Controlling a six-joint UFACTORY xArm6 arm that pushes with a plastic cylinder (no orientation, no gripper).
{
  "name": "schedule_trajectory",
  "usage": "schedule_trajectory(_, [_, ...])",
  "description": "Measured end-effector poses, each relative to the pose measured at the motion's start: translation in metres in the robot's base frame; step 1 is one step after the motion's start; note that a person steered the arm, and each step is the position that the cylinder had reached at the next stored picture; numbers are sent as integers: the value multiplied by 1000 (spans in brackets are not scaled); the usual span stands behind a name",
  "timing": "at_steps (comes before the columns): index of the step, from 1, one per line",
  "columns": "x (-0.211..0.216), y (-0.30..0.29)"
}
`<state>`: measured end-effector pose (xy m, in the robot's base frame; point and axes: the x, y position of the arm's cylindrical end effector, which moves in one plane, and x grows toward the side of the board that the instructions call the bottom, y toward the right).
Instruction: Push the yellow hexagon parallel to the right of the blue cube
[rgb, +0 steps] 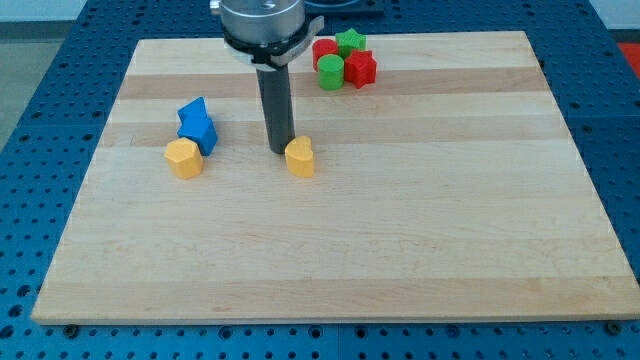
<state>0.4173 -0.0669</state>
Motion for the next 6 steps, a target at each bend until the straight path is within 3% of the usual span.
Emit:
schedule_trajectory(3, [54, -72])
schedule_trajectory(6, [44, -195])
